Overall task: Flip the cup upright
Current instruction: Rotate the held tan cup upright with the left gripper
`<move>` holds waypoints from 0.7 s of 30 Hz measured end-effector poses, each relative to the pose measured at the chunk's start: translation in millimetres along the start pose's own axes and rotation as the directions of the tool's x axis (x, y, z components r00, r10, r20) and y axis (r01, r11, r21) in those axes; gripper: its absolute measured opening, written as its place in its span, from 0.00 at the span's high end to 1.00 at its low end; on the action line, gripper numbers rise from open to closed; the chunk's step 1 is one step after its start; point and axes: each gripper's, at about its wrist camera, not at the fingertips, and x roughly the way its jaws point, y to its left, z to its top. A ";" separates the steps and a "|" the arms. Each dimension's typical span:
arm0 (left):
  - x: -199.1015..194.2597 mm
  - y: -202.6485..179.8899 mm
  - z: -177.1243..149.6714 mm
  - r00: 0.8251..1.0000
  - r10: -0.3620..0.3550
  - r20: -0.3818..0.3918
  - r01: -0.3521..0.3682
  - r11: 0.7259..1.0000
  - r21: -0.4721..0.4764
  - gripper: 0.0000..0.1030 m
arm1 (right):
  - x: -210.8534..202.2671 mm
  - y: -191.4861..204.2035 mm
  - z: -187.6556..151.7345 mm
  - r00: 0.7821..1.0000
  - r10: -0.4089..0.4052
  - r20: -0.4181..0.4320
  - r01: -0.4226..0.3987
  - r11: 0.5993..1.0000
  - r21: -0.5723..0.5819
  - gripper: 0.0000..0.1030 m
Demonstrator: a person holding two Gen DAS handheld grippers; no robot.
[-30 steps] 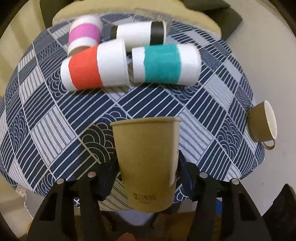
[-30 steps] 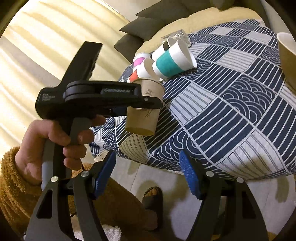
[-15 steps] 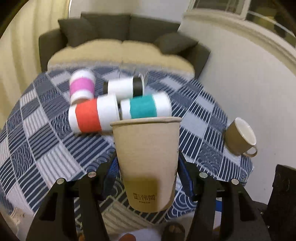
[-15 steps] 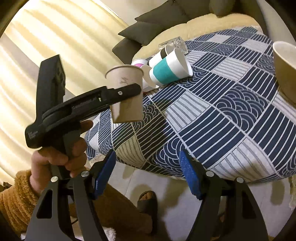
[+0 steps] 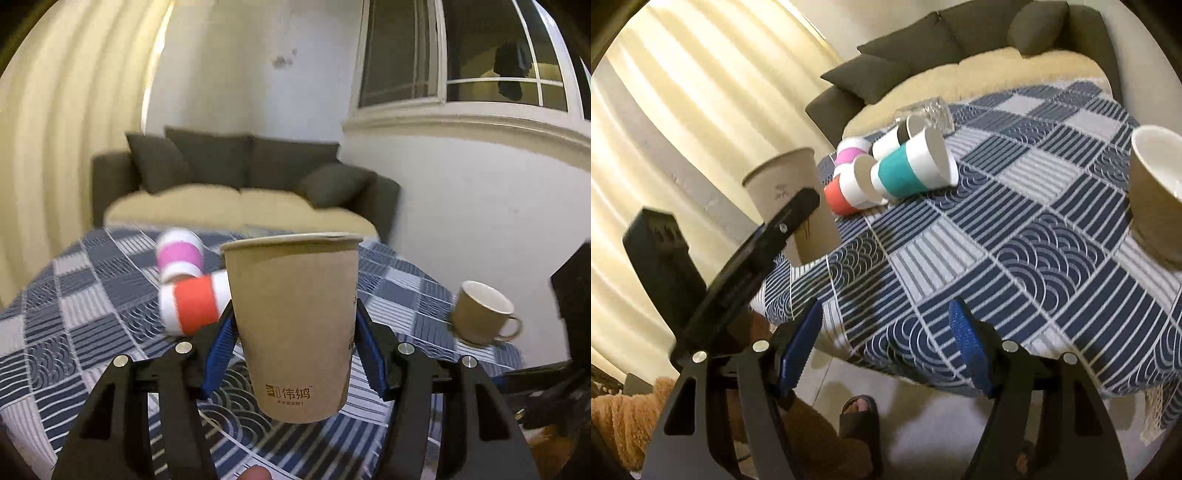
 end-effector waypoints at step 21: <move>0.0 -29.5 -67.9 0.970 0.159 0.186 -0.184 0.975 0.125 0.42 | 1.6 -32.2 9.8 0.998 -0.033 0.058 0.030 0.998 0.051 0.31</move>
